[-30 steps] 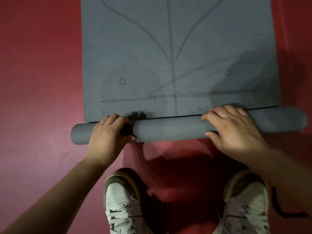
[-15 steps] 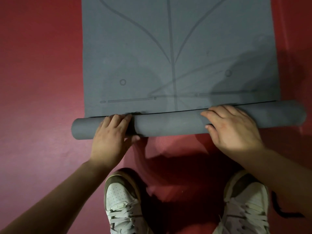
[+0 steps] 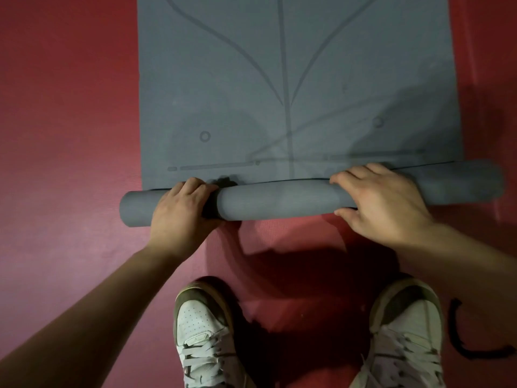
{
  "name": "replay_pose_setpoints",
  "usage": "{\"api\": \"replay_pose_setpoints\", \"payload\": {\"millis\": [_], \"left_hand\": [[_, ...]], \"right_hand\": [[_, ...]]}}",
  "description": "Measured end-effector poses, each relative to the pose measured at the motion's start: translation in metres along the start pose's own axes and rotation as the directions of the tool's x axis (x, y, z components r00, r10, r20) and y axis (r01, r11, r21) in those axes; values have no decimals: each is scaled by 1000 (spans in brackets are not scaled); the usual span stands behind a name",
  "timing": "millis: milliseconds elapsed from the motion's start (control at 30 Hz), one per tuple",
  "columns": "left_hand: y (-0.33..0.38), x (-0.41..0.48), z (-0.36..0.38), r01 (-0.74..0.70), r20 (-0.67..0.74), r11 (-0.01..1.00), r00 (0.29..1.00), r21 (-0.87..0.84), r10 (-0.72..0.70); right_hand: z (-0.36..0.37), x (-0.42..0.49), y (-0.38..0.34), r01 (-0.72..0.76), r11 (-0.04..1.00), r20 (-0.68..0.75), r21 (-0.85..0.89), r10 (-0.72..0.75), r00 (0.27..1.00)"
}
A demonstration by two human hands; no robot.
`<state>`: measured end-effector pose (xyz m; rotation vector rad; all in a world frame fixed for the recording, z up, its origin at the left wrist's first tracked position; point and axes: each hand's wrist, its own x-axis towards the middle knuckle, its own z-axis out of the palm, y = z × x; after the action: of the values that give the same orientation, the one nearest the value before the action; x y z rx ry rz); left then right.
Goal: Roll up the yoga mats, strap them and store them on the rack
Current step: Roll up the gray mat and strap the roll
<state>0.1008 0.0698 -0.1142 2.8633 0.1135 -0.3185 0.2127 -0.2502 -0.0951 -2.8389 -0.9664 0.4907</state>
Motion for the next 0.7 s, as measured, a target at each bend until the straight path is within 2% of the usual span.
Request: {"api": "replay_pose_setpoints", "payload": {"millis": [167, 267, 467, 633, 700], "left_hand": [[1, -18, -1, -7, 74, 999, 997, -34, 10], [4, -26, -2, 14, 70, 998, 998, -59, -10], [-1, -10, -8, 57, 143, 980, 989, -190, -29], [-5, -9, -5, 59, 80, 987, 996, -147, -48], [-6, -7, -6, 29, 97, 991, 995, -129, -16]], "right_hand": [[-1, -15, -4, -11, 1000, 92, 19, 10, 996], [-1, -20, -6, -10, 1000, 126, 2, 10, 992], [-9, -7, -1, -21, 999, 164, 31, 16, 986], [-9, -4, -2, -22, 998, 178, 65, 10, 984], [-5, -6, -2, -23, 998, 127, 61, 15, 992]]}}
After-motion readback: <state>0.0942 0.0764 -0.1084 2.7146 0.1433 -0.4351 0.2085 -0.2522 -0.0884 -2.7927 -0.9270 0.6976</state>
